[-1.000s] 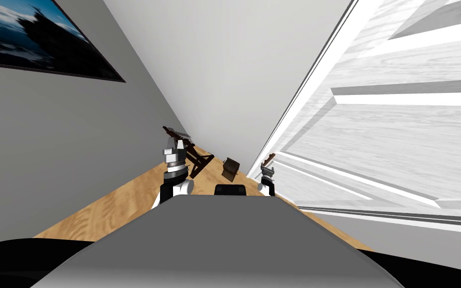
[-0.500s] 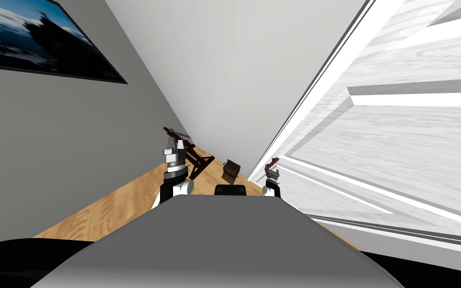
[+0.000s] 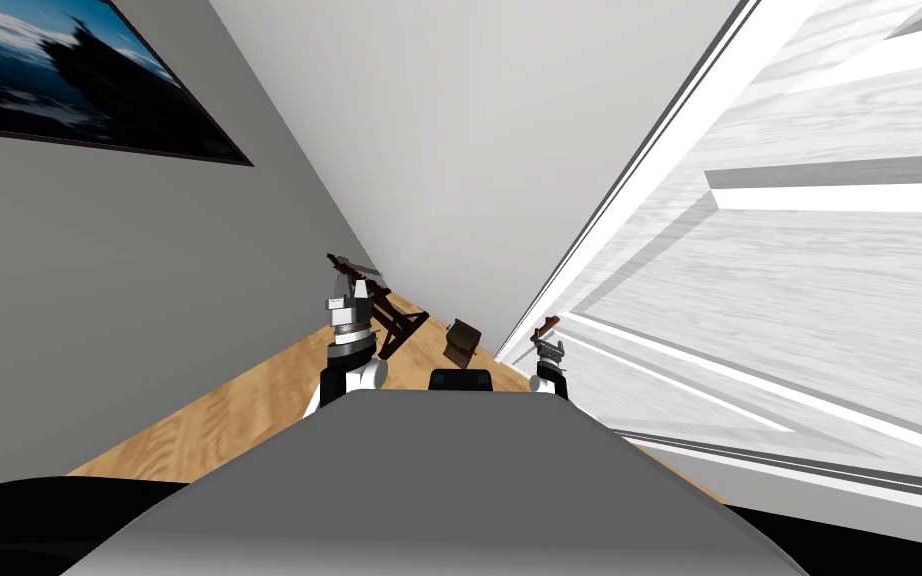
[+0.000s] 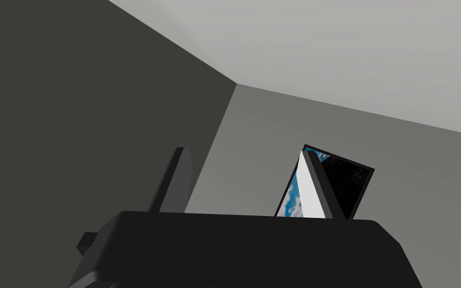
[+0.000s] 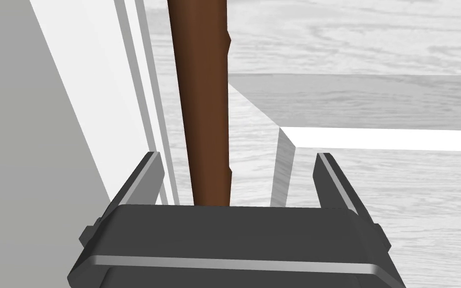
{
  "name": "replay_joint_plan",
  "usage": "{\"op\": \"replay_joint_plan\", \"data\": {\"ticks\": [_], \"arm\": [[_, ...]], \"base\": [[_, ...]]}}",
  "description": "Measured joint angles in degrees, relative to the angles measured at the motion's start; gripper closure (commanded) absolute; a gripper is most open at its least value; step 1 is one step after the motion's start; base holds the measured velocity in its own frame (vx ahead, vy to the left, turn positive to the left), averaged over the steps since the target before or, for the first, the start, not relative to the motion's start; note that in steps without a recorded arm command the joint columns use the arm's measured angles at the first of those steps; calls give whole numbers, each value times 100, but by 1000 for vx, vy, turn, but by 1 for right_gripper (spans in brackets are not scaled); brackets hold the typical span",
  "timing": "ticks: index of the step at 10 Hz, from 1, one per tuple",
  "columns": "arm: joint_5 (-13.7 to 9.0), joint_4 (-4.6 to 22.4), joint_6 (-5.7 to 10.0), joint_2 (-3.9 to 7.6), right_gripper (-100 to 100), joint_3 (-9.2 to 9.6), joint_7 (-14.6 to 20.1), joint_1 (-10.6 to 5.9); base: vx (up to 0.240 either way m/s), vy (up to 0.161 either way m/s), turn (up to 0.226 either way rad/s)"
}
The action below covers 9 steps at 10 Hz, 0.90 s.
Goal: Pull the door open
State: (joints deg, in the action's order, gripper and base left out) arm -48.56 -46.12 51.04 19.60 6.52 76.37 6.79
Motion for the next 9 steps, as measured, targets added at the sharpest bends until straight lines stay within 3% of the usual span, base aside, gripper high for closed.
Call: {"op": "replay_joint_plan", "data": {"ticks": [9], "arm": [[-5,26,-28,-16,-100,-37,-32,-52]], "base": [[0,-4,11]]}}
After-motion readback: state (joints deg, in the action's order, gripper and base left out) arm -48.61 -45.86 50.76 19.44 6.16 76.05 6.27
